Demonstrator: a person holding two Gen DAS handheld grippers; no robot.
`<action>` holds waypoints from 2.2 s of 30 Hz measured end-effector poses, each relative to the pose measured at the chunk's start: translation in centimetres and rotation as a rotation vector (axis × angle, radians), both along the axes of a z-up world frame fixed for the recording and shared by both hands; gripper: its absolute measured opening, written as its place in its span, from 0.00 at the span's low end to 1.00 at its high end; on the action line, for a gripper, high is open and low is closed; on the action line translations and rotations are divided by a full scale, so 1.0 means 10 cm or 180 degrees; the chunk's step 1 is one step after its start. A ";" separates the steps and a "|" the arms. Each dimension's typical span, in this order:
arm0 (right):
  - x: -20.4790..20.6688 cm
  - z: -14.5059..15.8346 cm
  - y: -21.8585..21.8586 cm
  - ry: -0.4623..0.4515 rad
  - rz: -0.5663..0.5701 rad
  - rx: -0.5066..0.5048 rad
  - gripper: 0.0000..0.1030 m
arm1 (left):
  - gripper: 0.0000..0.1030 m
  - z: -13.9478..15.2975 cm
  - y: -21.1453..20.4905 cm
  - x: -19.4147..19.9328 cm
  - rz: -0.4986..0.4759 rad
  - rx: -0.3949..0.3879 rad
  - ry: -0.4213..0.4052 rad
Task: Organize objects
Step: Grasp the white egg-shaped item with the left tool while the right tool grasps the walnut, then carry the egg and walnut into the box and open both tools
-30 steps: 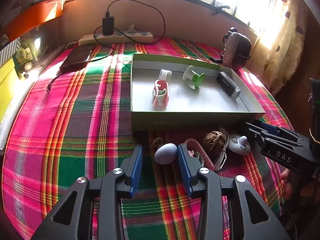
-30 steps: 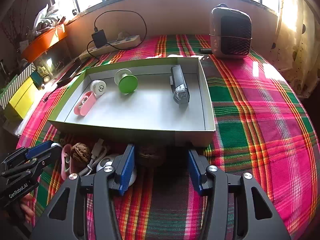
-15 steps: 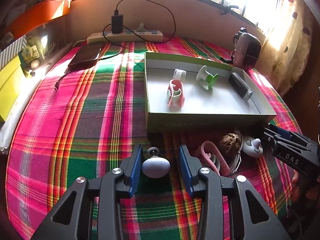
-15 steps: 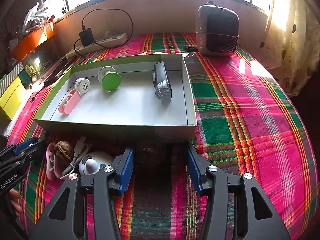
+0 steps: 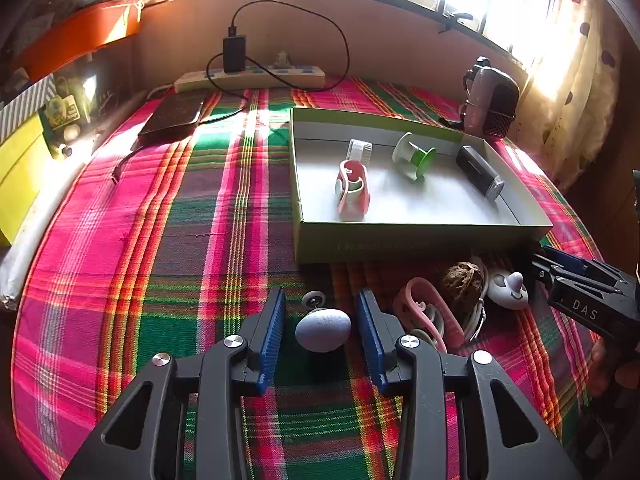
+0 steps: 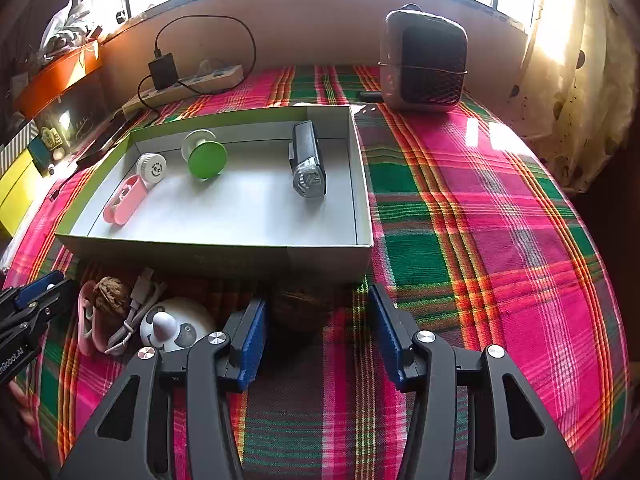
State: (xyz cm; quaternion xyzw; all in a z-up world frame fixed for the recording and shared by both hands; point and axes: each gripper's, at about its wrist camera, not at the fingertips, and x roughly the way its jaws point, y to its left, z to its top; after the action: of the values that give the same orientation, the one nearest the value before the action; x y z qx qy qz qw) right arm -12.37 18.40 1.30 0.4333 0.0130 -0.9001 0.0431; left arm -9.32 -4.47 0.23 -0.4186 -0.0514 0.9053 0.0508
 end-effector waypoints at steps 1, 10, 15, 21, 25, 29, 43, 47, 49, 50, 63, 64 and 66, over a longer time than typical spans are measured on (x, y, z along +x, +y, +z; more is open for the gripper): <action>0.00 0.00 0.01 0.0000 -0.0001 -0.0009 0.48 | 0.34 0.00 -0.01 0.00 0.0001 0.0016 0.0002; 0.02 0.01 0.04 0.0013 -0.0042 0.0000 0.37 | 0.27 -0.01 -0.02 0.01 0.0041 -0.0005 0.0004; 0.02 0.01 0.09 0.0018 -0.0064 -0.0040 0.31 | 0.24 -0.01 -0.03 0.01 0.0055 -0.0017 0.0006; 0.03 0.01 0.11 0.0022 -0.0068 -0.0078 0.31 | 0.23 -0.01 -0.04 0.01 0.0053 -0.0015 0.0006; 0.03 0.01 0.10 0.0022 -0.0060 -0.0079 0.31 | 0.23 -0.01 -0.04 0.01 0.0053 -0.0013 0.0006; 0.02 0.01 0.10 0.0023 -0.0058 -0.0094 0.31 | 0.23 -0.01 -0.04 0.01 0.0053 -0.0015 0.0007; 0.05 0.01 0.11 0.0025 -0.0054 -0.0105 0.31 | 0.23 -0.01 -0.04 0.02 0.0061 -0.0022 0.0011; 0.08 0.02 0.13 0.0036 -0.0056 -0.0110 0.31 | 0.23 -0.01 -0.03 0.04 0.0051 -0.0042 0.0017; 0.10 0.03 0.13 0.0048 -0.0040 -0.0108 0.31 | 0.23 0.01 -0.02 0.05 0.0041 -0.0058 0.0029; 0.11 0.03 0.13 0.0058 -0.0030 -0.0108 0.31 | 0.23 0.02 0.00 0.07 0.0045 -0.0072 0.0039; 0.22 0.25 0.11 0.0260 0.0115 -0.0160 0.31 | 0.23 0.33 0.11 0.11 -0.0028 -0.0054 0.0245; 0.22 0.28 0.11 0.0273 0.0133 -0.0174 0.31 | 0.23 0.35 0.12 0.09 -0.0041 -0.0054 0.0254; 0.21 0.32 0.10 0.0288 0.0170 -0.0198 0.31 | 0.23 0.39 0.15 0.07 -0.0063 -0.0043 0.0271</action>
State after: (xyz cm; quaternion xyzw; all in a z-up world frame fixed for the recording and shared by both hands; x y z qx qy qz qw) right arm -10.25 19.39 4.47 0.3901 -0.0016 -0.9173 0.0799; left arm -8.66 -2.94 4.14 -0.3805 -0.0390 0.9221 0.0590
